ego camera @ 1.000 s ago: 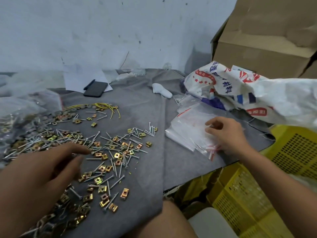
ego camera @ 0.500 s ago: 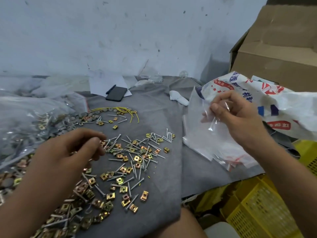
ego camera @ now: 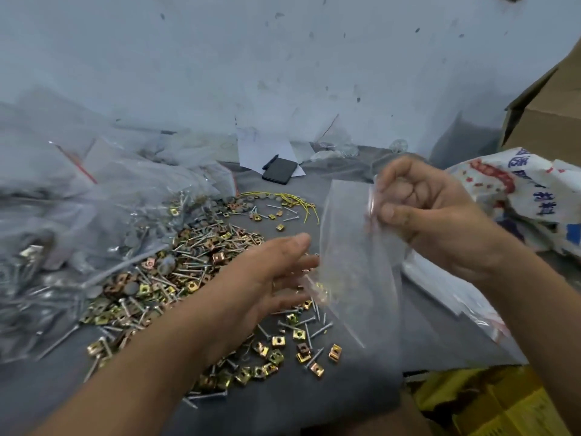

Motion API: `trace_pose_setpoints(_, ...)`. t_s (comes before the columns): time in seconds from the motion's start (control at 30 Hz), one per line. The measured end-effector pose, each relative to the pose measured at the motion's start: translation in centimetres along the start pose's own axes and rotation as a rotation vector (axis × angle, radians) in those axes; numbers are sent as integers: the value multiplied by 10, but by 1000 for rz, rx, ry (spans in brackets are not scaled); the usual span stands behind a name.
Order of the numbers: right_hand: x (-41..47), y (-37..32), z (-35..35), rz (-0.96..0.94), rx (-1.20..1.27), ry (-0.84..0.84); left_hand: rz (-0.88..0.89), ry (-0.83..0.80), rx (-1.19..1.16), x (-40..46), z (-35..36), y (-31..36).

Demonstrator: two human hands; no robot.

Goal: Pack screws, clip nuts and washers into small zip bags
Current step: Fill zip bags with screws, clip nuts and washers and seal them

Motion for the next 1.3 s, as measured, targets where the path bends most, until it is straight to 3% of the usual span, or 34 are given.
trace_pose_setpoints(0.1, 1, 9, 4, 88, 68, -93, 64, -170, -58, -7, 13, 3)
trace_pose_setpoints(0.2, 0, 19, -12, 164, 44, -27, 110, -118, -46, -10, 4, 8)
trace_pose_setpoints(0.33, -5, 25, -55, 109, -552, 239, 90, 171, 82, -5, -30, 9)
trace_pose_setpoints(0.43, -23, 31, -94, 110, -665, 430, 38, 328, 90, -9, -57, 9)
trace_pose_setpoints(0.53, -62, 7, -167, 139, -927, 856, 26, 368, 50, -14, -72, 12)
trace_pose_setpoints(0.57, -81, 1, -188, 242, -1016, 969, 25, 372, 27, -16, -74, 13)
trace_pose_setpoints(0.63, -106, -5, -212, 516, -1358, 980, 24, 384, 24, -18, -74, 15)
trace_pose_setpoints(0.67, -110, -9, -212, 566, -1582, 947, 27, 398, 45, -18, -74, 17)
trace_pose_setpoints(0.7, -103, -13, -198, 502, -1719, 904, 34, 420, 66, -19, -75, 19)
trace_pose_setpoints(0.77, -80, -14, -134, 280, -1606, 787, 53, 468, 70, -20, -77, 23)
trace_pose_setpoints(0.83, -44, -8, -48, 15, -1279, 607, 70, 491, 60, -20, -76, 24)
trace_pose_setpoints(0.9, -8, 7, 30, -135, -1047, 412, 69, 504, 39, -22, -73, 22)
trace_pose_setpoints(1.03, 49, 49, 102, -31, -726, 206, 118, 520, -85, -30, -72, 26)
trace_pose_setpoints(1.13, 75, 71, 111, 69, -638, 207, 184, 593, -116, -34, -85, 34)
trace_pose_setpoints(1.3, 86, 91, 111, 37, -530, 298, 246, 702, -98, -37, -101, 43)
Point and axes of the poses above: each hand's wrist, its own x-axis towards the middle knuckle, its own z-axis out of the palm, y = z × x, the point moved 8 cm from there along x, towards the middle knuckle, and after that the axes turned 14 degrees about x, right-handed, at the moved point
